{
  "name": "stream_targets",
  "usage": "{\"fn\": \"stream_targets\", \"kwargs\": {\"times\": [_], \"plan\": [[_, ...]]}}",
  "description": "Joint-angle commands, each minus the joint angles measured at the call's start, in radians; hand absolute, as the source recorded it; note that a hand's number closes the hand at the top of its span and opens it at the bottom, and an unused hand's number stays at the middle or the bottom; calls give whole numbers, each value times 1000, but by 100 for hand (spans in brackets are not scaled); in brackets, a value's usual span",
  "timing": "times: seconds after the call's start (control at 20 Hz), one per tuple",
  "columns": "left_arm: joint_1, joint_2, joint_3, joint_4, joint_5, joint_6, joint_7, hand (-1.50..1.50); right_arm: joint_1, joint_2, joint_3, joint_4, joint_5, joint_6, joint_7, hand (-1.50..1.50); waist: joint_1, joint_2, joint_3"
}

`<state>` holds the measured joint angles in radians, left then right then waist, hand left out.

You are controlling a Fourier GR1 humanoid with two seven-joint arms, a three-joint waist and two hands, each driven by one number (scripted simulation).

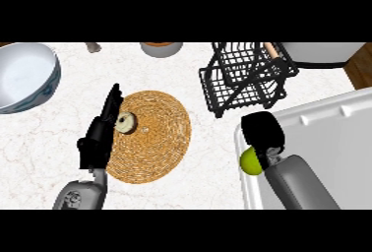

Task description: Pick the pear from the tray and place it in the tiered basket

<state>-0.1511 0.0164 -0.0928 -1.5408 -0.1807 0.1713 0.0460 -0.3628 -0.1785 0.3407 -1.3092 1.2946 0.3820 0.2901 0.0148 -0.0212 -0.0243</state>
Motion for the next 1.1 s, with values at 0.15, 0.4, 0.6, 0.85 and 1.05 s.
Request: {"fn": "stream_targets", "kwargs": {"times": [0.15, 0.4, 0.6, 0.85, 1.05], "plan": [[-15, -6, 13, 18, 2, 9, -7, 0, -38, 174, 213, -209, 17, 112, 454, 150, -8, 17, 24], [1, -1, 9, -19, -1, 7, 16, 0, -97, 177, 224, -465, -4, 250, 631, 150, -13, 14, 24], [-11, -15, 4, -17, 4, 22, 38, 0, -271, 178, 152, -561, -64, 375, 712, 150, -11, 16, 24], [-6, 1, 10, -49, 11, -3, 53, 0, -379, 178, 27, -699, -162, 516, 775, 150, -16, 13, 23], [18, 9, 22, -2, 3, 1, -18, 0, -508, 178, -133, -691, -235, 586, 781, 150, -16, 14, 23]]}}
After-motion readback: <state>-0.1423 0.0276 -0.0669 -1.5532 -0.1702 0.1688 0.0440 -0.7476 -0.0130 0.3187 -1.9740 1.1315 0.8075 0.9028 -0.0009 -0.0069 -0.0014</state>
